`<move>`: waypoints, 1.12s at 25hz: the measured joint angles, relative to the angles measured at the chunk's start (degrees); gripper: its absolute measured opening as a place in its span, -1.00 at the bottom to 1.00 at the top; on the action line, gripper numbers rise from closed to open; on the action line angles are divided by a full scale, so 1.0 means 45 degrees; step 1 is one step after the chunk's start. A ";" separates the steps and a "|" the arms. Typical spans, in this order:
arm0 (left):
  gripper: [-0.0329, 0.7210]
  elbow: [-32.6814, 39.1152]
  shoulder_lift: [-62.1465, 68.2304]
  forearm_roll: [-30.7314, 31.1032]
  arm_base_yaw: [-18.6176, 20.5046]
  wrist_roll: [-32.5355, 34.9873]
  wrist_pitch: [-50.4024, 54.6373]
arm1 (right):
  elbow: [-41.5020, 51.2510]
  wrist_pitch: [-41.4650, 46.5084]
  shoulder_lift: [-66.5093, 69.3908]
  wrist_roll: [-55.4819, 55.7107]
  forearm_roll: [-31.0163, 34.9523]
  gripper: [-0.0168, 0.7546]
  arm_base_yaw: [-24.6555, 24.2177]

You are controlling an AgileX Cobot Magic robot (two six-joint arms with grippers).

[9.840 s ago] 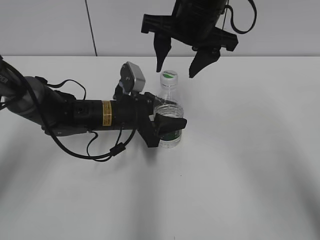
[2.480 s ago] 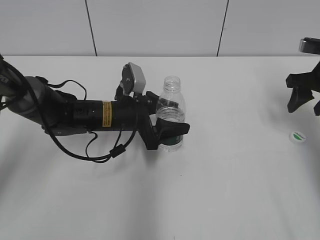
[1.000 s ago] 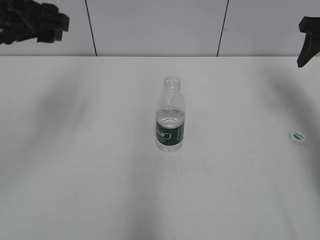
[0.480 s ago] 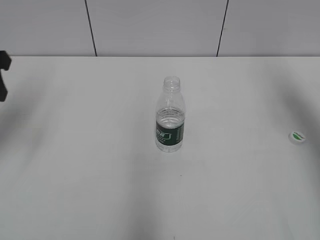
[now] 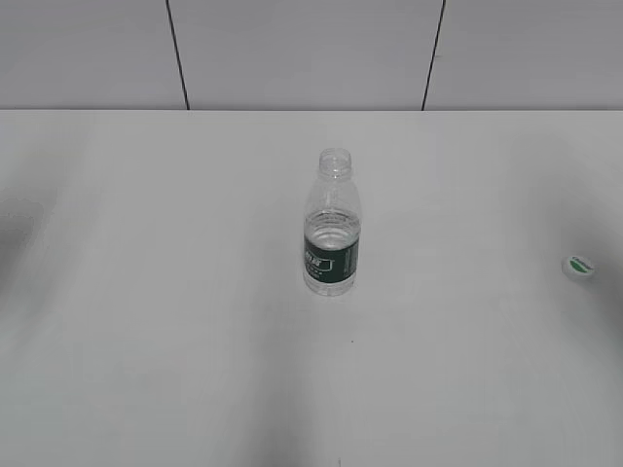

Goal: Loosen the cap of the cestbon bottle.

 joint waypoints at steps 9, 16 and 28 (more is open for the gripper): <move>0.26 0.0000 -0.0546 -0.0675 0.0000 0.0115 0.0026 | 0.3086 0.0022 -0.4693 0.0255 0.0232 0.34 0.0000; 0.22 0.0000 -0.1890 -0.0898 0.0000 0.0223 -0.1310 | 0.4863 0.0067 -0.9284 0.1088 0.0273 0.34 0.0000; 0.22 0.0000 -0.4119 -0.1120 -0.0795 0.0253 -0.1185 | 0.6051 0.0116 -1.6117 0.1155 -0.0036 0.34 0.0000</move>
